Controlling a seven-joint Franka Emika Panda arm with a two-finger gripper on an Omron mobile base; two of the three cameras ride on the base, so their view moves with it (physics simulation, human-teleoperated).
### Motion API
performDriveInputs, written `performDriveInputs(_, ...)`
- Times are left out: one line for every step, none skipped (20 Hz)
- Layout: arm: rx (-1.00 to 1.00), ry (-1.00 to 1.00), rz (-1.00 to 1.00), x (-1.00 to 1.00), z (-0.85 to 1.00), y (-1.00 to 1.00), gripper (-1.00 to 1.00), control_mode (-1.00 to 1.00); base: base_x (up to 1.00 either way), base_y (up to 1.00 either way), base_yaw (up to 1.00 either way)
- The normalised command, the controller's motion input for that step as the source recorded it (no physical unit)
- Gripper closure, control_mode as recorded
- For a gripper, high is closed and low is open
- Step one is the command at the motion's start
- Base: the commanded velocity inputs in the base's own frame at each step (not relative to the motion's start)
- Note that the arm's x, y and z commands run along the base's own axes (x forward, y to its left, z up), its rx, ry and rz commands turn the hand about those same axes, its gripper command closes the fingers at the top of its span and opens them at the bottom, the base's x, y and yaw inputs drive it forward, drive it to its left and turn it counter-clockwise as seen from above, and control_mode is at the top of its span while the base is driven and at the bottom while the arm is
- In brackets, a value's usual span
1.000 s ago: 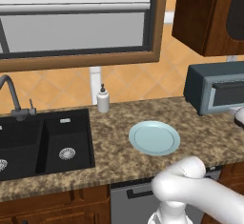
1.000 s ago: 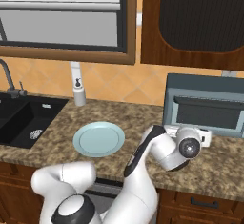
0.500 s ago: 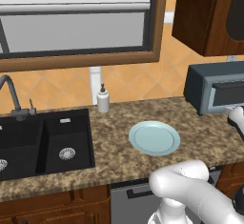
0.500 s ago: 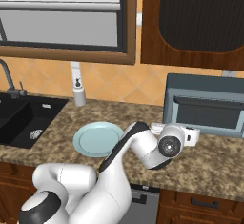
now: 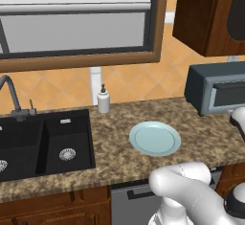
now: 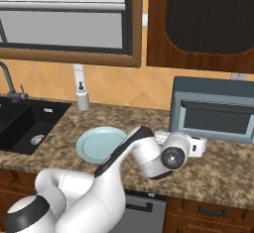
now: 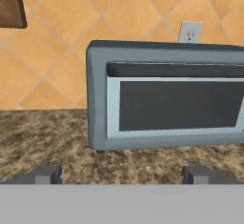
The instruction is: Pick up the kebab skewer and baguette bread, and place them inside the toaster oven. Close the toaster oven door and start by setting the timer.
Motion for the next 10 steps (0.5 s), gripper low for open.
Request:
performDriveInputs(0.0, 0.0, 0.0, -0.22, 0.0, 0.0, -1.0, -1.0, 0.0, 0.0, 0.0)
performDriveInputs(0.0, 0.0, 0.0, 0.0, 0.0, 0.0, -1.0, 1.0, -0.22, 0.0, 0.0)
performDriveInputs(0.0, 0.0, 0.0, 0.0, 0.0, 0.0, -1.0, 1.0, -0.19, -0.04, 0.0)
performDriveInputs(0.0, 0.0, 0.0, 0.0, 0.0, 0.0, -1.0, 1.0, -0.17, -0.14, 0.0)
performDriveInputs(0.0, 0.0, 0.0, 0.0, 0.0, 0.0, -1.0, 1.0, -0.09, -0.21, 0.0)
performDriveInputs(0.0, 0.0, 0.0, 0.0, 0.0, 0.0, -1.0, 1.0, -0.07, -0.32, 0.0)
performDriveInputs(0.0, 0.0, 0.0, 0.0, 0.0, 0.0, -1.0, 1.0, -0.07, -0.38, 0.0)
performDriveInputs(0.0, 0.0, 0.0, 0.0, 0.0, 0.0, -1.0, 1.0, 0.0, -0.39, 0.0)
performDriveInputs(0.0, 0.0, 0.0, 0.0, 0.0, 0.0, -1.0, 1.0, -0.01, -0.47, 0.0)
performDriveInputs(0.0, 0.0, 0.0, 0.0, 0.0, 0.0, -1.0, 1.0, -0.06, -0.54, 0.0)
